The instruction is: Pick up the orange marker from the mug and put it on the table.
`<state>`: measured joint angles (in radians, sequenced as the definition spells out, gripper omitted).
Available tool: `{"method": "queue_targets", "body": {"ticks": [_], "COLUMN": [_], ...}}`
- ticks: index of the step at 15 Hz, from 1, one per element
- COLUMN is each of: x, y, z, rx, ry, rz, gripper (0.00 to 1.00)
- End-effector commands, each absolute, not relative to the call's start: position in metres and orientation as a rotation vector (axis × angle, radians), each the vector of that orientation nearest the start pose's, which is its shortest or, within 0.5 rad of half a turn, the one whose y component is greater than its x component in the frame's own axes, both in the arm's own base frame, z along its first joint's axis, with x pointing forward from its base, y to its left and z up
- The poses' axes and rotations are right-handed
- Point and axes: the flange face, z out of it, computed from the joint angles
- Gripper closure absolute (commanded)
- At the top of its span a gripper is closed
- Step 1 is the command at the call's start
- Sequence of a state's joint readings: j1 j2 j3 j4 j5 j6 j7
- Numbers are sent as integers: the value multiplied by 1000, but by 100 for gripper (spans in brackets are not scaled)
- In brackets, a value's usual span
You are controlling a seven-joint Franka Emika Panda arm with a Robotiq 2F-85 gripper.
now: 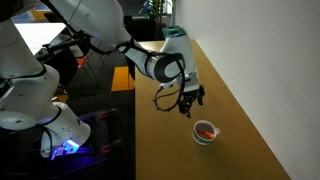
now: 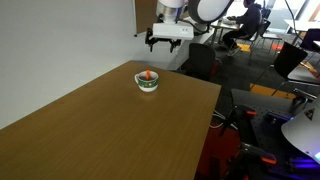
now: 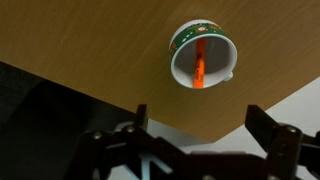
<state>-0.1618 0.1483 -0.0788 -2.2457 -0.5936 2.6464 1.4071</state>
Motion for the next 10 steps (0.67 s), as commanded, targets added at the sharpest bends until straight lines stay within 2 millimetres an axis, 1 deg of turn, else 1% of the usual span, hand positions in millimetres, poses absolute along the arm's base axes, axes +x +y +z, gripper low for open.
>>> {"method": "queue_targets", "body": {"ticks": [1, 5, 10], "x": [572, 590, 603], "y": [-114, -113, -120], "z": [299, 274, 247], "rx": [-2650, -2582, -2557], "ry": [1848, 1924, 1964], "rz": [-685, -746, -787], "gripper": [0, 0, 0]}}
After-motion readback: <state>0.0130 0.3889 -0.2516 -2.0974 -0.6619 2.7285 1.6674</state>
